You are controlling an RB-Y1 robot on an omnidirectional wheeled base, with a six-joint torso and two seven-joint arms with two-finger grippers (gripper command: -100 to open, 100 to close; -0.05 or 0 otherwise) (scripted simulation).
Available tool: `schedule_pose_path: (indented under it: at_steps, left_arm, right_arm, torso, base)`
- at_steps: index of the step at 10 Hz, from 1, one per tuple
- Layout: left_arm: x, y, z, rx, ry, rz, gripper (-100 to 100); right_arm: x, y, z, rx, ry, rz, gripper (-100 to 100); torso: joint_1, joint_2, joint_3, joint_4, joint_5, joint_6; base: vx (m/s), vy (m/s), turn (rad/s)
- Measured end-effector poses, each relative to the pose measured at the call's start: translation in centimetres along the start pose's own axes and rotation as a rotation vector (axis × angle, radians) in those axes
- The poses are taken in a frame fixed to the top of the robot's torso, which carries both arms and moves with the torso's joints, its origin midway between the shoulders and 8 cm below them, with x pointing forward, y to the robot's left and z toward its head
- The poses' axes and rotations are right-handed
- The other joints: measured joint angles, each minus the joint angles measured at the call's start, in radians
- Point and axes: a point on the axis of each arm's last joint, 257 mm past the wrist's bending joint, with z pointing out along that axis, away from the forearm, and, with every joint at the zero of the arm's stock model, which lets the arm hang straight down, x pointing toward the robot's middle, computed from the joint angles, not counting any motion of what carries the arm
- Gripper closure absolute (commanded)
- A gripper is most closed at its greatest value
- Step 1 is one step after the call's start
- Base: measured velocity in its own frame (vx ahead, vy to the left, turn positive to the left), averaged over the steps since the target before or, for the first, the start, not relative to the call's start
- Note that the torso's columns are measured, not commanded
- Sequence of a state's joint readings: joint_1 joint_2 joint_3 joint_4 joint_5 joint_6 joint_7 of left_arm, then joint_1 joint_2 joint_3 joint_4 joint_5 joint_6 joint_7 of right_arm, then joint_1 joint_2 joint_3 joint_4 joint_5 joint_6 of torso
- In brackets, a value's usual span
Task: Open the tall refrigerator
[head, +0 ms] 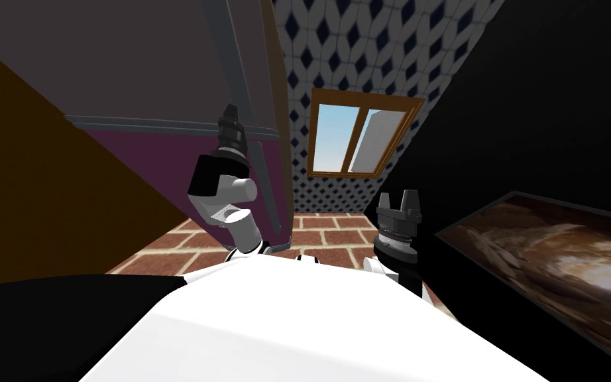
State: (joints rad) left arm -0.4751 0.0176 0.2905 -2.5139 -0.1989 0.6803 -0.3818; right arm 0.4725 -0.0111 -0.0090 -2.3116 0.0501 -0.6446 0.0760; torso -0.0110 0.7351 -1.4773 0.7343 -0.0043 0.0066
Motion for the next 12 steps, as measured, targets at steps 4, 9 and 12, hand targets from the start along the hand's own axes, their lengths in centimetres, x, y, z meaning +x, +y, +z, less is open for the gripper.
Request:
schedule_pose_path:
  at_steps: [4, 9, 12]
  left_arm:
    - [-0.5, -0.7, 0.1, -0.008, -0.014, -0.021, -100]
    - [-0.7, -1.1, 0.4, -0.014, -0.015, -0.024, 100]
    - [-0.3, -0.2, 0.0, -0.011, -0.009, -0.019, 100]
  right_arm:
    - [0.0, 0.0, 0.0, 0.0, 0.0, 0.0, 0]
    - [0.0, 0.0, 0.0, 0.0, 0.0, 0.0, 0]
    - [0.0, 0.0, 0.0, 0.0, 0.0, 0.0, 0]
  torso:
    - [0.01, -0.001, -0.001, 0.002, 0.004, -0.005]
    - [0.01, 0.002, 0.0, 0.003, 0.004, -0.006]
    - [0.011, 0.004, 0.002, 0.004, 0.004, -0.007]
  base:
    - [0.033, 0.029, 0.013]
    - [0.007, 0.004, -0.002]
    - [-0.046, -0.041, -0.005]
